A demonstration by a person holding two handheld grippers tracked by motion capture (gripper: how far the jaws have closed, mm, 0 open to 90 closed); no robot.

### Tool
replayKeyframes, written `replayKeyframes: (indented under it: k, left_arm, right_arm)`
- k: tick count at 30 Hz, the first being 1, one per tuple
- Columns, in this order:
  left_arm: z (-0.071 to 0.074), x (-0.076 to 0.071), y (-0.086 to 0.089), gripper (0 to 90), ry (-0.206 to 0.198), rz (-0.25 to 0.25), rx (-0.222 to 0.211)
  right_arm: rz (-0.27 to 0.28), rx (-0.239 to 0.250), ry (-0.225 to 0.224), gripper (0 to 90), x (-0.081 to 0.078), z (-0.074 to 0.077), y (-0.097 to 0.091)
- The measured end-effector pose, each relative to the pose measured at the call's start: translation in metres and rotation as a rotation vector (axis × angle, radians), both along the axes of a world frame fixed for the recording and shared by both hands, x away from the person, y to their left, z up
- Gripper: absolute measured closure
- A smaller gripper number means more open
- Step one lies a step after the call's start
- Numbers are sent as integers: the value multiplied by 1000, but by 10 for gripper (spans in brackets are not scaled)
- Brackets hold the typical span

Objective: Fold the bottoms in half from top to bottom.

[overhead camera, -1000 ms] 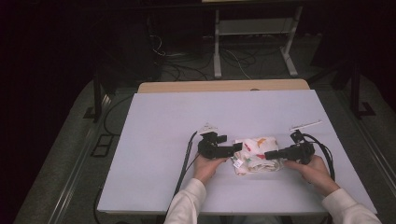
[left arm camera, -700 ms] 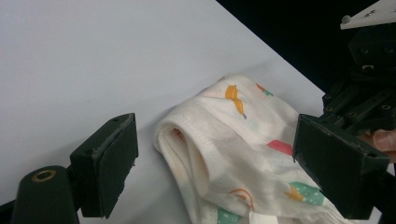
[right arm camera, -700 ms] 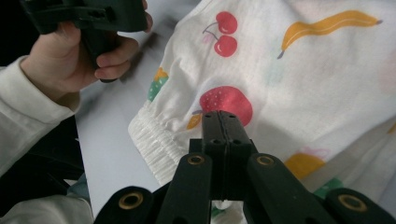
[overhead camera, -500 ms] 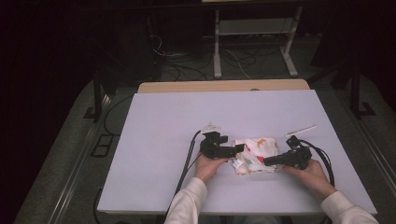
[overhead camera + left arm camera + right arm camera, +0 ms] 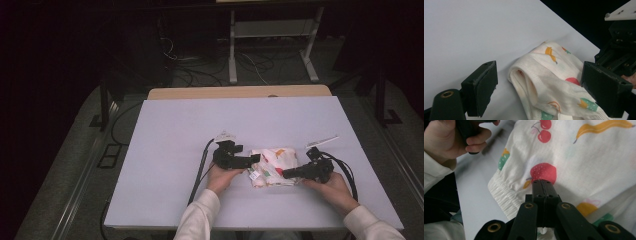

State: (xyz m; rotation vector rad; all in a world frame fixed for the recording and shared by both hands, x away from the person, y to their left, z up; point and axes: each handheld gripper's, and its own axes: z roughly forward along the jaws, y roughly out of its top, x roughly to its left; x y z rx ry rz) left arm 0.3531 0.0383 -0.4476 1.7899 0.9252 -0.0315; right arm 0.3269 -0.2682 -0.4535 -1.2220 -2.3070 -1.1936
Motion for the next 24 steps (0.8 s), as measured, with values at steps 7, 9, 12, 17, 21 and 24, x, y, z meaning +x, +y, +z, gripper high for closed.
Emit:
replayKeyframes:
  k: [7,9,12,17,21,24]
  left_arm:
    - [4,2,-1,138,5,-19,3]
    - [5,2,-1,138,3,-31,9]
    - [8,4,-2,138,-1,-44,9]
    - [12,7,-3,124,15,-70,10]
    - [17,10,-3,94,10,-91,9]
    - [21,12,-3,74,17,-102,24]
  right_arm:
    - [-17,8,-65,810,2,12,-5]
    - [-21,9,-87,764,4,17,-6]
    - [-33,13,-113,684,5,23,-7]
    - [-20,10,-151,543,9,33,-5]
    - [-2,-5,-153,422,14,37,-3]
    - [-3,-10,-148,328,19,38,-3]
